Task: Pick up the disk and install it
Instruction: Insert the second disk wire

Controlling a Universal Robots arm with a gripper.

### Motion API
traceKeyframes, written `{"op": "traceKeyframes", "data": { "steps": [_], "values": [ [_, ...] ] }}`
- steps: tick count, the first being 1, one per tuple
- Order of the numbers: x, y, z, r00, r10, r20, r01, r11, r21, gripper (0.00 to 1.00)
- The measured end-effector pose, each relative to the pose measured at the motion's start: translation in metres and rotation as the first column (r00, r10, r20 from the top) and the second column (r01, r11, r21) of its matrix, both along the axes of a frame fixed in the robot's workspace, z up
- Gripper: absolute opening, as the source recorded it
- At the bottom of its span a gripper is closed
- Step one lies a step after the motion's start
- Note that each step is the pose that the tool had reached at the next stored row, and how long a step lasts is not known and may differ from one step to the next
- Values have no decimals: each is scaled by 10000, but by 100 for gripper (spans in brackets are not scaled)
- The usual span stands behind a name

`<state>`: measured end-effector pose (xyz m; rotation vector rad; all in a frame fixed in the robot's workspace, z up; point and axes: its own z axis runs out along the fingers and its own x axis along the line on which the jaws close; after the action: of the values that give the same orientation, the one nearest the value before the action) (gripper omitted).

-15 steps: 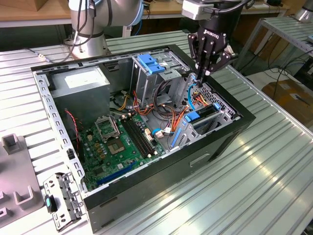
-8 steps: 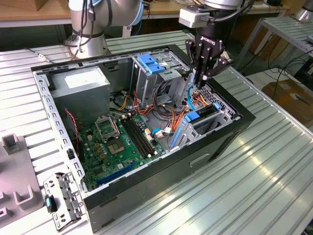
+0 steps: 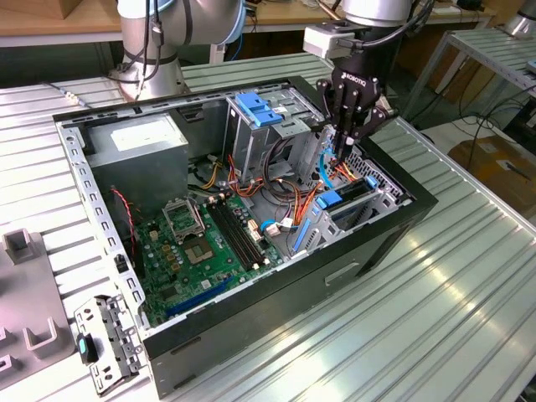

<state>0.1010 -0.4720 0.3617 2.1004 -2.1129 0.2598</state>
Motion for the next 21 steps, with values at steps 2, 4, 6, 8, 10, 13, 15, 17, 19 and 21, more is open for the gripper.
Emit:
{"op": "traceKeyframes", "data": {
  "steps": [2,4,6,8,10,13,15,17,19,21],
  "values": [
    [-16,-18,-57,10000,-1,21,1,10000,-72,16],
    [-55,-18,-57,10000,0,42,1,10000,-72,16],
    [-111,-19,-57,10000,0,73,0,10000,-72,16],
    [-150,-24,-57,10000,-1,82,2,10000,-72,16],
    [-170,-33,-57,10000,-1,82,1,10000,-71,16],
    [-188,-60,-57,10000,1,83,-1,10000,-70,16],
    [-197,-100,-57,10000,6,84,-5,10000,-71,16],
    [-207,-156,-57,10000,10,84,-10,10000,-70,16],
    [-210,-178,-57,10000,13,84,-13,10000,-70,16],
    [-210,-178,-57,10000,13,84,-13,10000,-70,16]
  ]
}}
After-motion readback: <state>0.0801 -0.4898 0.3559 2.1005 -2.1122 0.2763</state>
